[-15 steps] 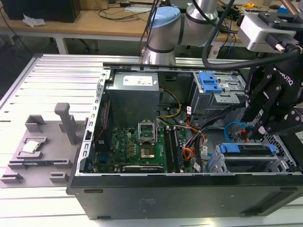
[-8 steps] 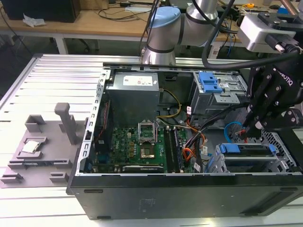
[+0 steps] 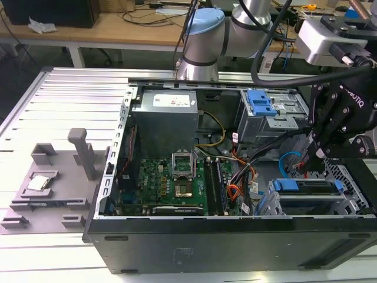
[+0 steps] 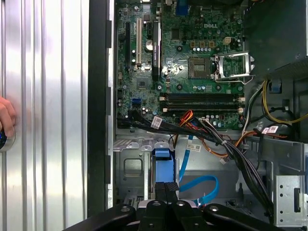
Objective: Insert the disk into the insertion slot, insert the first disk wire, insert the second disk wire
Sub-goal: 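Insert the disk into the insertion slot, then insert the first disk wire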
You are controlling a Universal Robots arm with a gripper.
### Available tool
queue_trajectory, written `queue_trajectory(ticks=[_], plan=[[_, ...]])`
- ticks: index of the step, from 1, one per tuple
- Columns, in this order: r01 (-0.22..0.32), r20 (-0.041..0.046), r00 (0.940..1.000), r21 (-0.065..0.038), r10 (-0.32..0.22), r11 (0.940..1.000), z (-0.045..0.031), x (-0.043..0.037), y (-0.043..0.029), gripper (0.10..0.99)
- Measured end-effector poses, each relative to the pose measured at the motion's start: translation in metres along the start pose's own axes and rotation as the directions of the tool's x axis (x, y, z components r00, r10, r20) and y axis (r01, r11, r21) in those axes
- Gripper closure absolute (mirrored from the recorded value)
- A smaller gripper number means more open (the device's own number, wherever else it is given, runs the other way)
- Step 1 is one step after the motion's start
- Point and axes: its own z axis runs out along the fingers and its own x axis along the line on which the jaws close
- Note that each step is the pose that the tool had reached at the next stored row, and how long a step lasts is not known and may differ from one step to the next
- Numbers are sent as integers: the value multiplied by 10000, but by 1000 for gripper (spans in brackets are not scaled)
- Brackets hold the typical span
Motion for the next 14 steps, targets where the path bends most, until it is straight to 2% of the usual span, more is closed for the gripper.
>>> queue_trajectory(ticks=[10,14], plan=[[0,1,10000,0,0,10000,17,0,-1,980],[0,1,10000,0,0,10000,66,0,-9,980]])
